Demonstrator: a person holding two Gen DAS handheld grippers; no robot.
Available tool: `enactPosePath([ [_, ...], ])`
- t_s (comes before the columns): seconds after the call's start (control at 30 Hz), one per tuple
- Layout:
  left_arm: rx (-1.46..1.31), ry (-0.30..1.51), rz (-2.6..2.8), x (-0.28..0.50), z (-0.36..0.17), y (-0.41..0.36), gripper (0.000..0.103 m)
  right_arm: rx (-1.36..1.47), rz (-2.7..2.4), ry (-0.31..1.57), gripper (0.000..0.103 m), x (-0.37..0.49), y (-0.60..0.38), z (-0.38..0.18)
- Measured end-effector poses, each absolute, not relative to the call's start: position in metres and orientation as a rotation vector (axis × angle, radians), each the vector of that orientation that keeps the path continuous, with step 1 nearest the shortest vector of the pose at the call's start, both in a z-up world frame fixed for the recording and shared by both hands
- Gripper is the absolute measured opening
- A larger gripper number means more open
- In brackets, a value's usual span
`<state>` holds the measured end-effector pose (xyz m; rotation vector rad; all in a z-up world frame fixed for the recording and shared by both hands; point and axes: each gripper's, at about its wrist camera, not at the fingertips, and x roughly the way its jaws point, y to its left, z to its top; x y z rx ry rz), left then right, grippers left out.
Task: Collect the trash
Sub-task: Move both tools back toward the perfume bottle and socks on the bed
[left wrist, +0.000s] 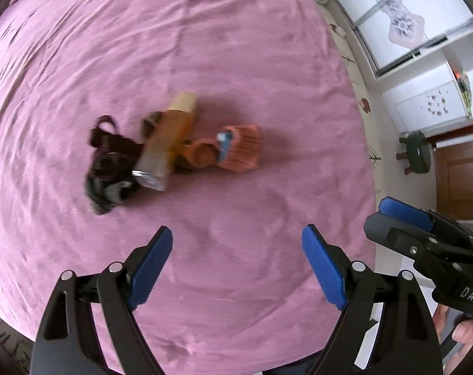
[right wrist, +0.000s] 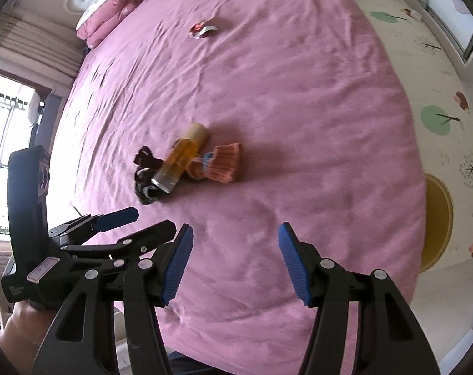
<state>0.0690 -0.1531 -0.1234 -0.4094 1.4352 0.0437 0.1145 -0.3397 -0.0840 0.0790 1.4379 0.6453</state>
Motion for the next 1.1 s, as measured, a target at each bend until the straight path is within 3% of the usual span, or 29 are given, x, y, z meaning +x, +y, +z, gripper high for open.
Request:
enactPosePath([
  [0.53,-0.45,1.418,0.112,0.083,-0.132,-0.056,0.084,0.07,0.661,1.483,0.056,0.121,-0.262,-0.102],
  [1.1,-0.55,1.506,0.089,0.121,-0.198,-0.015,0.085,0.084,0.635,1.559,0.056,0.148,-0.221,-0.139],
])
